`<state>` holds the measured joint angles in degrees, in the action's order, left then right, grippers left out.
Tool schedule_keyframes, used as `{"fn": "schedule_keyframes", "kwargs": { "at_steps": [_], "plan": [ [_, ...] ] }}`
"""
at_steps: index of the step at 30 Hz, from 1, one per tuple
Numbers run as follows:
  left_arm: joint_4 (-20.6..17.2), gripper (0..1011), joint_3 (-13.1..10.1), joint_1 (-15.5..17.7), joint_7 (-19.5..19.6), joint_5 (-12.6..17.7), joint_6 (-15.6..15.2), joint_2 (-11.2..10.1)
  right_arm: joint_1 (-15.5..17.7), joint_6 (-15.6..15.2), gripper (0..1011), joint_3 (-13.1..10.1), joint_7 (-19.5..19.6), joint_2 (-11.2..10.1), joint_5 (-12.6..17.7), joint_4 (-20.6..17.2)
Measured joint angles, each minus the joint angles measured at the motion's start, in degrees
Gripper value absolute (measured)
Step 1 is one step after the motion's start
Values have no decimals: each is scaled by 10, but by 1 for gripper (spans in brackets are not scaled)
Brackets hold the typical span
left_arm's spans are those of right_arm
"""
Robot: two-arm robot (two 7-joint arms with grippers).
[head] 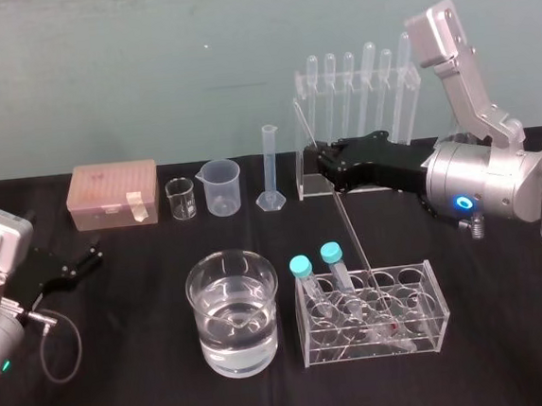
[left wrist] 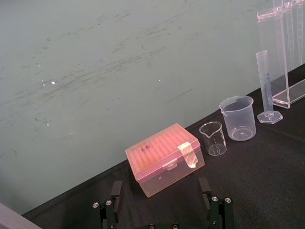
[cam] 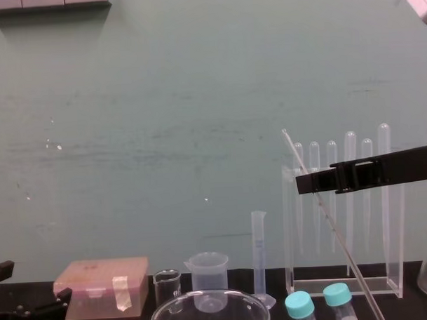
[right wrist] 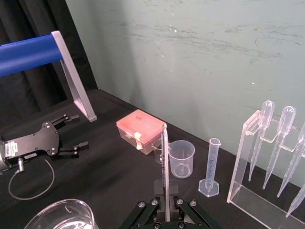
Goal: Hold the thermometer with one hand and immerse one end into the beaker, then reinsert it into the test tube rack.
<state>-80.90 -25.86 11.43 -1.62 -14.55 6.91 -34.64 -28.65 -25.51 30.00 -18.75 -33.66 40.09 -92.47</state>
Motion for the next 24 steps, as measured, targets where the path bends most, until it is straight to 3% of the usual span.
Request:
{"fn": "schedule_keyframes", "kwargs": {
  "at_steps": [7, 11, 14, 20, 24],
  "plan": [
    [0, 1008, 0, 0, 0, 0, 0, 0, 20, 12, 55, -19, 6, 5, 14, -11],
    [0, 1008, 0, 0, 0, 0, 0, 0, 33, 40, 55, -32, 7, 6, 18, -24],
    [0, 1008, 0, 0, 0, 0, 0, 0, 47, 91, 55, -46, 2, 0, 7, -43],
    [0, 1008, 0, 0, 0, 0, 0, 0, 68, 154, 55, -71, -11, -11, -13, -67],
    [0, 1008, 0, 0, 0, 0, 0, 0, 90, 207, 55, -103, -31, -10, -7, -85]
  ]
}}
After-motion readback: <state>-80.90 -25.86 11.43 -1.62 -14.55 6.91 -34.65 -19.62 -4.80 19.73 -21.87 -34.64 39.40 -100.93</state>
